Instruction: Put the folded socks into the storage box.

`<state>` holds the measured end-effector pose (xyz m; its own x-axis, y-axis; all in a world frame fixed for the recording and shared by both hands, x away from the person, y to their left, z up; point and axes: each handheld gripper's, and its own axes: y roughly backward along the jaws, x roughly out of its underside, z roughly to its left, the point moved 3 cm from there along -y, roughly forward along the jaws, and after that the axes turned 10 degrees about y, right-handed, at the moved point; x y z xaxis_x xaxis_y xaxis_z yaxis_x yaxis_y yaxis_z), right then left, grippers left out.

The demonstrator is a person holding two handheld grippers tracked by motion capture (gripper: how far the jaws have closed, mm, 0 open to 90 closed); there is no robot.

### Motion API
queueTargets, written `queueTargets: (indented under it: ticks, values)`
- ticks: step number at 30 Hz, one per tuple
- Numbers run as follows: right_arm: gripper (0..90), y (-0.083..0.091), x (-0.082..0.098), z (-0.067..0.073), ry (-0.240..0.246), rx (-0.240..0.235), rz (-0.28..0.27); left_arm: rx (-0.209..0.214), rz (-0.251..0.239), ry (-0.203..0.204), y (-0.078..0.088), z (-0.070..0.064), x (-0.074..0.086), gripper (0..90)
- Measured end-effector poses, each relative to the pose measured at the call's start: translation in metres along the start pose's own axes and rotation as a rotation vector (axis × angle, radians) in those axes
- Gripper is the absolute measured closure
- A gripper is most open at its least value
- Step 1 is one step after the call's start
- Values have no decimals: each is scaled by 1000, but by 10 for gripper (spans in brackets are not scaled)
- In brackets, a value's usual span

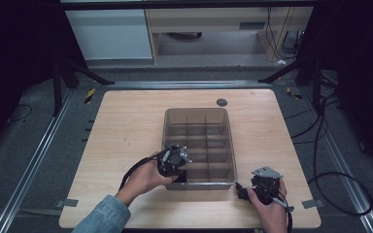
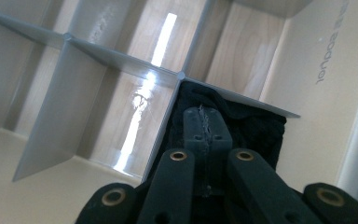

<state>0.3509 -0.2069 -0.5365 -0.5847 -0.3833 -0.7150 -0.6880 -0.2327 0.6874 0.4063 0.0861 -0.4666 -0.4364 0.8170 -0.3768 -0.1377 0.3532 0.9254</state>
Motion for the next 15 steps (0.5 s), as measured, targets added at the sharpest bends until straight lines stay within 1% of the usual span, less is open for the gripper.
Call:
queueTargets:
  ticks: [1,2,3,4,5,6,7,8,9,10,12,15]
  values:
    - [7,0,0,0,0,0,0,-1,-8,2,1,0,1,900]
    - [7,0,0,0,0,0,0,-7,-38,2,6,-1,2,899]
    - [7,0,0,0,0,0,0,-7,-38,2,6,-1,2,896]
    - [8,0,0,0,1,1,1,-15,-70,10,11,-1,3,896]
    - [8,0,0,0,1,1,1,-23,-93,16,15,-1,3,867]
    - [7,0,0,0,2,1,1,-25,-127,27,20,-1,4,834]
    - [7,0,0,0,2,1,1,-28,-164,40,26,0,4,778]
    - [7,0,0,0,0,0,1,-51,-221,58,35,2,5,666]
    - [7,0,0,0,0,0,1,-51,-221,58,35,2,5,632]
    - [7,0,0,0,2,1,0,-50,-239,60,39,2,6,632]
    - [8,0,0,0,2,1,1,-58,-264,70,44,3,6,520]
    - [8,0,0,0,0,0,0,-68,-286,82,48,6,6,386]
